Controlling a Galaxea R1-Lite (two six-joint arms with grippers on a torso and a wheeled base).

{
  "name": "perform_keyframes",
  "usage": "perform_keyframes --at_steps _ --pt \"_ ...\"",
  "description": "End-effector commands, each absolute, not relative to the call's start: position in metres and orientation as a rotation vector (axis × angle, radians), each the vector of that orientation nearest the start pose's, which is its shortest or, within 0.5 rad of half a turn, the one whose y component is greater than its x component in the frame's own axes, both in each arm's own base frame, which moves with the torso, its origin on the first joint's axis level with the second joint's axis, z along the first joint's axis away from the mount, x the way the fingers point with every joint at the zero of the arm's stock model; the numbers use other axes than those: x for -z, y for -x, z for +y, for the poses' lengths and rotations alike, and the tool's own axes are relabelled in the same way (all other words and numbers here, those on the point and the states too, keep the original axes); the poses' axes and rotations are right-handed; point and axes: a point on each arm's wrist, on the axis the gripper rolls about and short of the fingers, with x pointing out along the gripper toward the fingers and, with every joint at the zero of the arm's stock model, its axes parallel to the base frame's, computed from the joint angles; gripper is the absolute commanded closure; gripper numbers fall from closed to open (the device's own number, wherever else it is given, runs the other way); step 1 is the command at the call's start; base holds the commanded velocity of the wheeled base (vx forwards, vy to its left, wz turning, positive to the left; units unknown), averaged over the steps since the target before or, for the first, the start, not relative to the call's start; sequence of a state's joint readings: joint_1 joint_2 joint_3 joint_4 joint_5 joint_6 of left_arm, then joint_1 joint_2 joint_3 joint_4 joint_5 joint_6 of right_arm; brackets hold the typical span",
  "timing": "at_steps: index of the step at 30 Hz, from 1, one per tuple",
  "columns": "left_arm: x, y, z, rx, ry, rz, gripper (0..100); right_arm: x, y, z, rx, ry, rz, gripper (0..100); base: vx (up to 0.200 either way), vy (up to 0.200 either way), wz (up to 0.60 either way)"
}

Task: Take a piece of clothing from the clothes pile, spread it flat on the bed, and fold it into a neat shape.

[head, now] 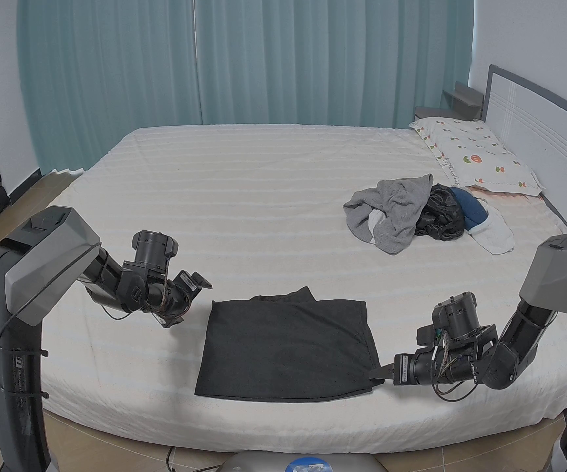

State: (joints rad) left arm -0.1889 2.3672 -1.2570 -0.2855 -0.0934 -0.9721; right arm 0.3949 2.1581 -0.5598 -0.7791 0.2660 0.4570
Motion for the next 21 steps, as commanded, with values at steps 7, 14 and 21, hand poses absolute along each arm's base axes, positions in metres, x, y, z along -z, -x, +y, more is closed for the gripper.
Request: perform_keyframes --at_steps 7,14,21 --pt "-0.012 -0.418 -0.093 -0.137 0.857 0.904 0 -0.003 -0.334 0.136 -0.383 -0.501 0.851 0 0.000 0.000 0.00" --pt "-0.011 -0.419 -0.096 -0.130 0.853 0.902 0 -0.001 -0.379 0.138 -0.355 -0.590 0.775 0 0.000 0.000 0.00" --pt "-0.011 -0.419 -0.097 -0.128 0.852 0.902 0 -0.004 -0.404 0.149 -0.349 -0.604 0.796 0 0.000 0.000 0.00"
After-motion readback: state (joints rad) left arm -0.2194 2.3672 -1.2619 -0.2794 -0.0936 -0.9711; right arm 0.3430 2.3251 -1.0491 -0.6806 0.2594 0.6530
